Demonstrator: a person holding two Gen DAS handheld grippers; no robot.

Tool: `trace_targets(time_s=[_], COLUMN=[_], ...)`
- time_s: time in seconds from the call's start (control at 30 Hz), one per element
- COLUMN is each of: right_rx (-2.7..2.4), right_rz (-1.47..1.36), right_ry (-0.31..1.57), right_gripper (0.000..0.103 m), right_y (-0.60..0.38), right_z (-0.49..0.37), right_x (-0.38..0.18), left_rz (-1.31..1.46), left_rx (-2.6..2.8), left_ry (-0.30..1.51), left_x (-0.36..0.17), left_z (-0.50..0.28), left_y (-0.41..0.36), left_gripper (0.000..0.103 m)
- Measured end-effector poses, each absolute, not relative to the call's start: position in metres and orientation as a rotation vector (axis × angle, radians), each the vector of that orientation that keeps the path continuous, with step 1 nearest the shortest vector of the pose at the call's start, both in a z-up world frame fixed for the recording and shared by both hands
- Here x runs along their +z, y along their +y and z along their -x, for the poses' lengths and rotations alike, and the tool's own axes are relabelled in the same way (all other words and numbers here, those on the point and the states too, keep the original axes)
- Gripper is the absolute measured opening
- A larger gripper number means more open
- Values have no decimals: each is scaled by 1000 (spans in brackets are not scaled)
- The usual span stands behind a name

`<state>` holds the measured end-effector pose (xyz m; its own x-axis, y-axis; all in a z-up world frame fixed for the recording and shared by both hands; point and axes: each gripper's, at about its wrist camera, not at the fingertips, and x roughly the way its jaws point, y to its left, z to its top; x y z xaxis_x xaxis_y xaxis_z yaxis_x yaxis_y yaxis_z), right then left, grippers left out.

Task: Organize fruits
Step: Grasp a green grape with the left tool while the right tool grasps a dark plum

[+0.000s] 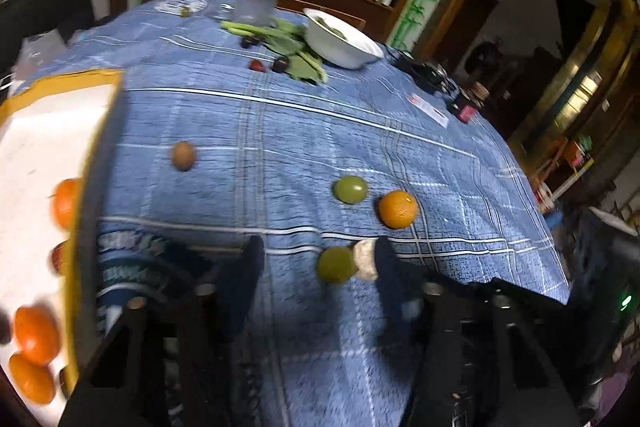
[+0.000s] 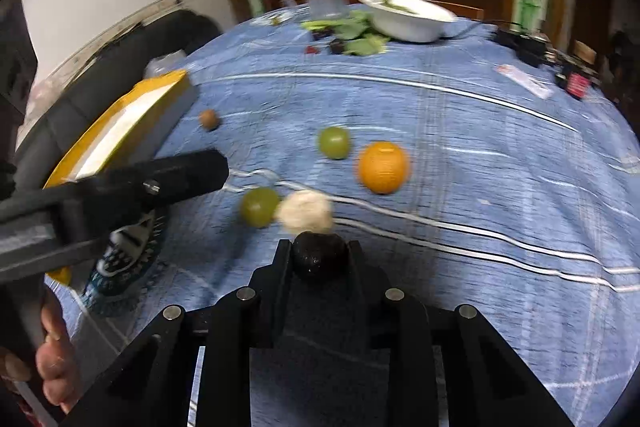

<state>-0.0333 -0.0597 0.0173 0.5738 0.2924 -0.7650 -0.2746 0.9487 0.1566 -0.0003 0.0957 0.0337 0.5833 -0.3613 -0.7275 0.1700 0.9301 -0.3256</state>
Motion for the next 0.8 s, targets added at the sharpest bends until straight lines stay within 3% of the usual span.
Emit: trace_targets(time_s=[0.1, 0.43, 0.5, 0.6, 0.8], right_rx=[300, 301, 301, 304, 288], right_rz=[-92, -141, -129, -124, -123], right_ry=[917, 931, 929, 922, 895], right_gripper=[28, 28, 28, 28, 29], right_y=[-80, -86, -85, -84, -87], right_z=[29, 26, 26, 26, 28], right_x=[16, 16, 16, 16, 19], left_rz=[207, 130, 115, 79, 102], left_rx=[-352, -375, -385, -381, -382], left_ry=[898, 902, 894, 879, 883], left_x=[25, 9, 10, 12, 12], left_z=[-7, -2, 0, 3, 1], left_y=[86, 80, 78, 73, 76], left_gripper=[38, 38, 29, 23, 22])
